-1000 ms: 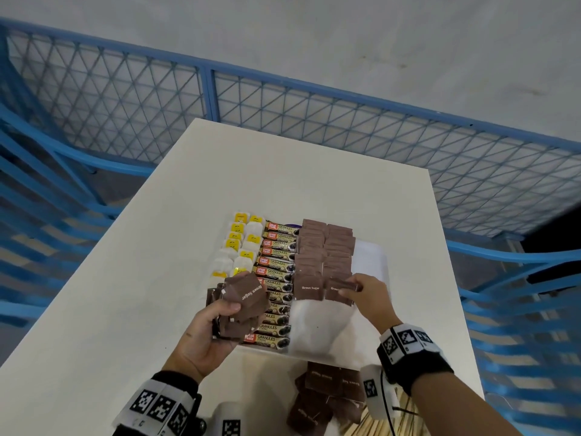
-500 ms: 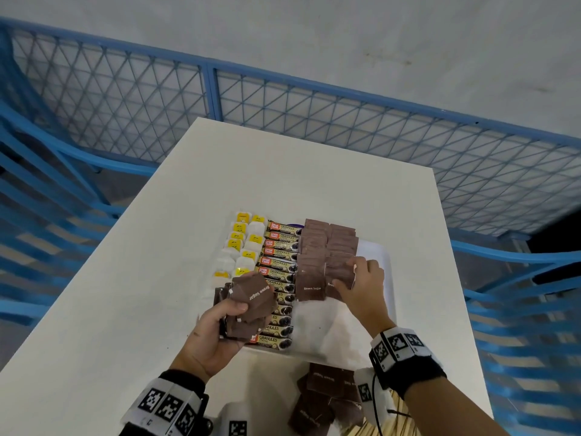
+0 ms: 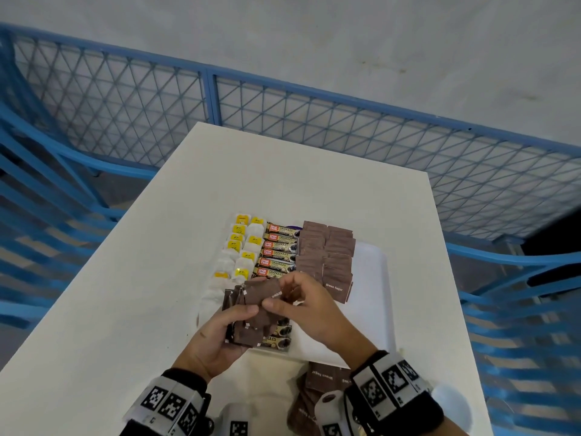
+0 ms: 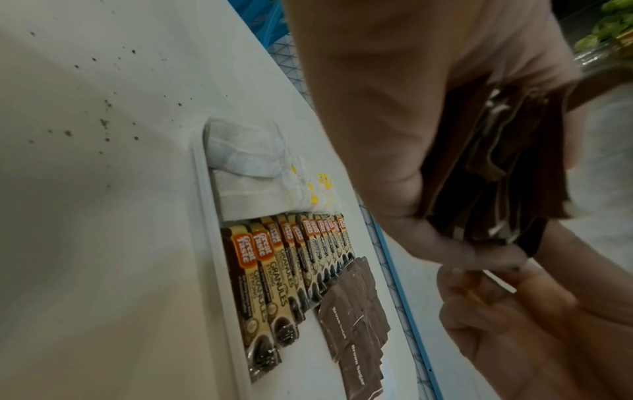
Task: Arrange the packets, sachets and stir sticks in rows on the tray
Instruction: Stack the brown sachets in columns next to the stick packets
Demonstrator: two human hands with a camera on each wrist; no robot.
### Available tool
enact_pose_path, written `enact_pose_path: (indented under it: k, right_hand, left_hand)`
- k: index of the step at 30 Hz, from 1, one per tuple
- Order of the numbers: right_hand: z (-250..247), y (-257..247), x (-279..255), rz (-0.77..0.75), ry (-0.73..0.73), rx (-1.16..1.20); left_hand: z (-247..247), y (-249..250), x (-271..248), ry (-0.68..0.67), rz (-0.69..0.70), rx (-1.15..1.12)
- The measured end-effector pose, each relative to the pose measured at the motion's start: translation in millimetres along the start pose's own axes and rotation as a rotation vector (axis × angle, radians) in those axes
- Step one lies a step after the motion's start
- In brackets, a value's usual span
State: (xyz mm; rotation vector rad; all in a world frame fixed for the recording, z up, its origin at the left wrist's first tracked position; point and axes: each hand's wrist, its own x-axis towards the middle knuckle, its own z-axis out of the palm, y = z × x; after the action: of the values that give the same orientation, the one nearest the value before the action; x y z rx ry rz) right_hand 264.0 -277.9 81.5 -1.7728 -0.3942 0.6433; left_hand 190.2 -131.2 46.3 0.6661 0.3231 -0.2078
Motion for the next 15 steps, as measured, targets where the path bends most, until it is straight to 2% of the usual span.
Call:
enact_pose_path:
  k: [5,11,15]
  right_hand:
    - [-8.1,2.4,-0.7,0.040,0.055,0.122]
    - [-29.1,3.7,-6.0,0.033,0.128,0.141]
    - [-48.2,11.7,-10.7,0.085,0.146,0.135]
  left_hand:
    - [-1.4,-2.4,-1.1,0.047,-0.022,-0.029]
    - [-2.0,-0.9,-0.4,0.080,-0.009,-0.096]
    - [-4.0,1.1,-0.7,0.077,0.003,-0.126]
